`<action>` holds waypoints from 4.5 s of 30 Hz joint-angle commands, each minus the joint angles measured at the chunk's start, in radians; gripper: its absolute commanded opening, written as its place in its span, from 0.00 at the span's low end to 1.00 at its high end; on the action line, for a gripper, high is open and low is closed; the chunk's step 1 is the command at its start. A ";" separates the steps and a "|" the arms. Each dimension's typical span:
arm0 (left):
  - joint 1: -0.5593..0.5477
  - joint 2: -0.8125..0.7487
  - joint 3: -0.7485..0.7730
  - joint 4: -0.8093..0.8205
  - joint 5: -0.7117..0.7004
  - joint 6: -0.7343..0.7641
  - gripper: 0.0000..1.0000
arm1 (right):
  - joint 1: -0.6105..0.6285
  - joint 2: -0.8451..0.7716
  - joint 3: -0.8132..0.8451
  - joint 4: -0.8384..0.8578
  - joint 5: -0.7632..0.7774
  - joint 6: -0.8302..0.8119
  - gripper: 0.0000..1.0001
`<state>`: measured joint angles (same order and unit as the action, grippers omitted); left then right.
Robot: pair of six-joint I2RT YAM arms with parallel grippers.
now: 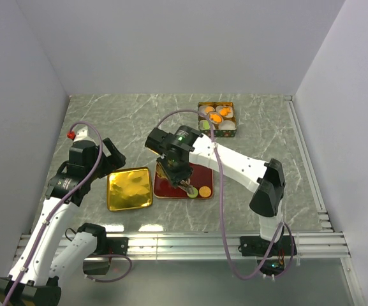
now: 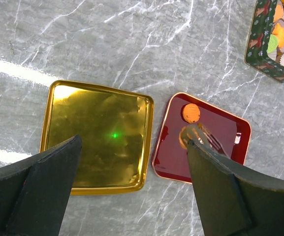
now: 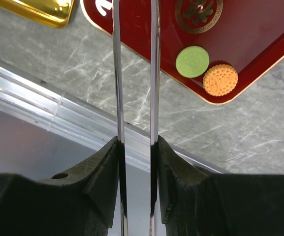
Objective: Pack the cookies
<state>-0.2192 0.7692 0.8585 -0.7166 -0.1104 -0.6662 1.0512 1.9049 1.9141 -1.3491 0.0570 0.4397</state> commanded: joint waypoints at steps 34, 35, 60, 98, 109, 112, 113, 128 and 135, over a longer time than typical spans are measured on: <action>0.001 0.002 0.011 0.008 -0.049 -0.009 0.96 | -0.674 0.026 0.299 0.034 -0.339 -0.055 0.37; 0.001 0.002 0.010 0.008 -0.049 -0.009 0.95 | -0.698 0.028 0.301 0.034 -0.348 -0.056 0.37; 0.001 0.013 0.010 0.014 -0.032 -0.003 0.96 | -0.971 0.126 0.281 0.010 -0.309 -0.048 0.35; 0.001 0.048 0.011 0.016 -0.012 0.005 0.96 | -0.974 0.235 0.310 0.022 -0.325 -0.048 0.46; 0.001 0.051 0.008 0.022 0.000 0.010 0.95 | -0.974 0.200 0.353 0.016 -0.277 -0.047 0.48; 0.001 0.051 0.007 0.023 0.006 0.013 0.95 | -0.981 0.186 0.355 0.013 -0.263 -0.047 0.51; 0.001 0.051 0.008 0.025 0.008 0.013 0.95 | -0.984 0.183 0.355 0.013 -0.263 -0.045 0.52; 0.001 0.042 0.005 0.031 0.026 0.019 0.95 | -1.046 0.063 0.310 0.008 -0.227 -0.053 0.52; 0.001 0.028 0.004 0.032 0.028 0.019 0.95 | -1.161 -0.003 0.198 0.005 -0.227 -0.058 0.51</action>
<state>-0.2192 0.8200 0.8585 -0.7166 -0.0963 -0.6655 -0.0666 1.9556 2.1536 -1.3399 -0.1864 0.3946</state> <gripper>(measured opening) 0.953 0.514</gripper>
